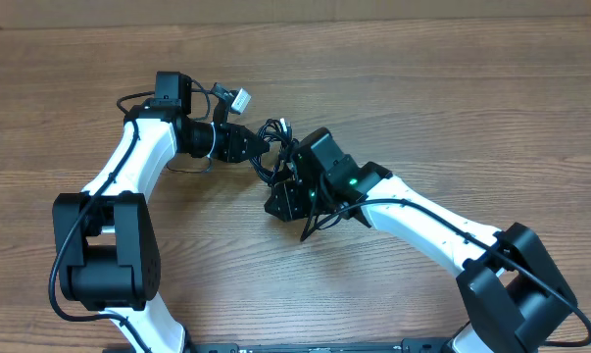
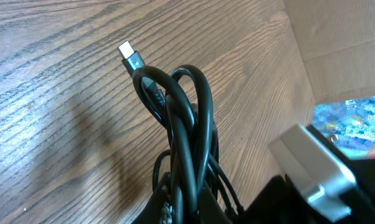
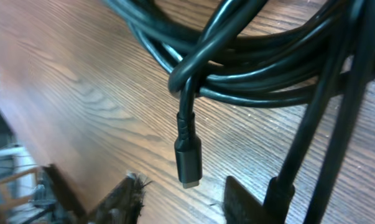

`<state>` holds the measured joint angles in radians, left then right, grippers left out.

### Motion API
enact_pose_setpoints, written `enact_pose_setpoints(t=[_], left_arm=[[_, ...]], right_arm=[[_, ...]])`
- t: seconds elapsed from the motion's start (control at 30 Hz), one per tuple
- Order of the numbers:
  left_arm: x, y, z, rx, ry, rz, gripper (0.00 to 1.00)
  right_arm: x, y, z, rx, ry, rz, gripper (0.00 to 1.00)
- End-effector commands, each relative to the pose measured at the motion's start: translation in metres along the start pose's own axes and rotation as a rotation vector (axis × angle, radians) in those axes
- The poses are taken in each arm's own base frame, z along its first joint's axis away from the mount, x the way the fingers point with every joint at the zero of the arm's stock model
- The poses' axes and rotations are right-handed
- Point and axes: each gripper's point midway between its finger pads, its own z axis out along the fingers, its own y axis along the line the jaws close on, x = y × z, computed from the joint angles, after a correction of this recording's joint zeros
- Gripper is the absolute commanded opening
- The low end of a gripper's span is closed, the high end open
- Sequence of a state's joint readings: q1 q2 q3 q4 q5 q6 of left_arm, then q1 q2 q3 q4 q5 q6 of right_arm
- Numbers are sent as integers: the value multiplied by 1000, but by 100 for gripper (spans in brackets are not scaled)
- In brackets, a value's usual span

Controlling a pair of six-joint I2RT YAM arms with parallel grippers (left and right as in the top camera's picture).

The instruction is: Untangle cables

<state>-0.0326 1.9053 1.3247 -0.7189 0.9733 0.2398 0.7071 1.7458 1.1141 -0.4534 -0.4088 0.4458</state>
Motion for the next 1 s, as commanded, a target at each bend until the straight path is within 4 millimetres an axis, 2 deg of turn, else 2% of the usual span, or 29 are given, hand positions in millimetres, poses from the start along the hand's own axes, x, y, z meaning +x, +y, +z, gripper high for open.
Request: enact_pose_setpoints(t=[0.0, 0.17, 0.3, 0.4, 0.53, 0.67, 0.8, 0.87, 0.9, 0.93, 0.97], left_arm=[[-6, -12, -1, 41, -15, 13, 4], [-7, -14, -1, 48, -16, 1, 4], [-7, -14, -1, 48, -16, 0, 4], [-7, -14, -1, 48, -16, 0, 4], [-7, -14, -1, 48, -16, 0, 4], [-7, -14, -1, 48, -16, 0, 4], [-7, -14, -1, 48, -16, 1, 4], [-7, -13, -1, 47, -16, 1, 4], [-7, -13, -1, 46, -16, 2, 4], [-6, -12, -1, 39, -15, 2, 4], [-6, -12, -1, 37, -14, 2, 4]], right_arm=[[-5, -1, -3, 59, -48, -27, 33], [-3, 0, -1, 88, -58, -39, 13], [-5, -3, -1, 107, -71, -36, 4], [-15, -4, -3, 111, -111, -10, 4], [-41, 4, -8, 60, -207, -2, 4], [-63, 3, -16, 27, -285, 49, 4], [-72, -3, -22, 9, -305, 74, 4], [-66, -1, -22, -26, -265, 82, 27], [-63, -2, -21, -27, -248, 88, 34], [-55, -5, -19, -16, -213, 103, 39], [-46, -8, -17, -2, -179, 116, 39]])
